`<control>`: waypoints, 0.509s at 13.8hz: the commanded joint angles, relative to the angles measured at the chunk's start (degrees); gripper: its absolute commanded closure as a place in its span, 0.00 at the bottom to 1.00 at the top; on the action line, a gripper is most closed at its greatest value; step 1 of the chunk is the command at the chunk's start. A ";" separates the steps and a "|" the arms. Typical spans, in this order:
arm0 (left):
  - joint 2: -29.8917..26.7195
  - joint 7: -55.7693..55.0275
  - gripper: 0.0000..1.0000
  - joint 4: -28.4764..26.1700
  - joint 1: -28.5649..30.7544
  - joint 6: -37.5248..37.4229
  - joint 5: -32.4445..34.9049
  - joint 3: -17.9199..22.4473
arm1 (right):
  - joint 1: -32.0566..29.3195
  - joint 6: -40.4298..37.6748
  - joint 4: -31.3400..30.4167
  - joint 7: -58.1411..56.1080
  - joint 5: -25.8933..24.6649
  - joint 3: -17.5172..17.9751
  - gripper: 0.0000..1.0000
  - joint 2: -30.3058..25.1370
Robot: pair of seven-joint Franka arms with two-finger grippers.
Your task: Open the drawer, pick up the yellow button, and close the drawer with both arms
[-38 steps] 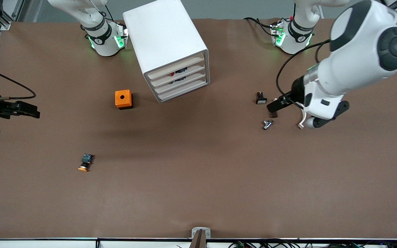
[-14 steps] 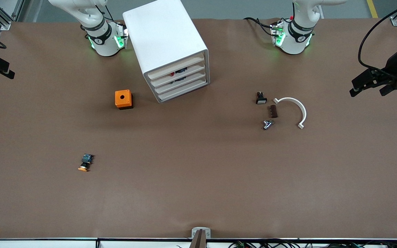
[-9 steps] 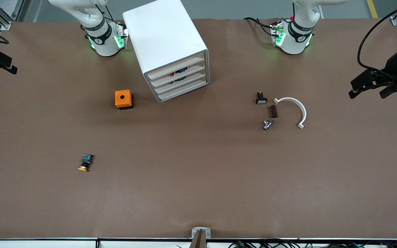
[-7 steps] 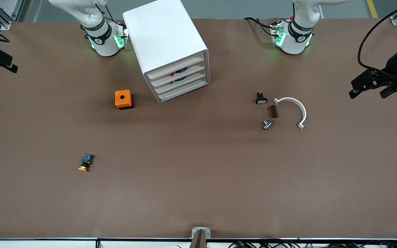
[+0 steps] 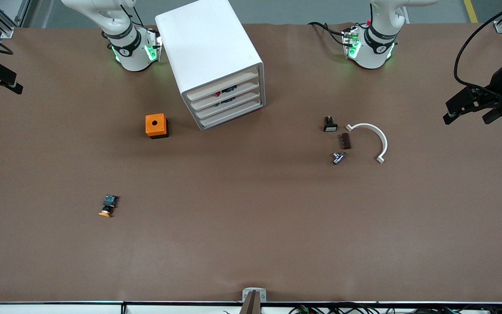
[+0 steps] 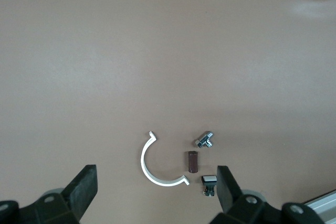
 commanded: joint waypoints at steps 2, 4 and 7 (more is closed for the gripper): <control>0.34 1.14 0.00 1.43 0.61 -1.09 1.32 -0.41 | 0.10 1.25 -1.56 -0.57 -0.01 0.40 0.00 -1.78; 0.43 1.32 0.00 1.43 0.78 -1.09 1.23 -0.49 | 0.45 1.34 -1.56 -0.57 -0.01 0.40 0.00 -1.78; 0.43 1.23 0.00 1.43 0.52 -1.09 1.23 -0.49 | 0.54 1.42 -1.56 -0.57 -0.01 0.40 0.00 -1.78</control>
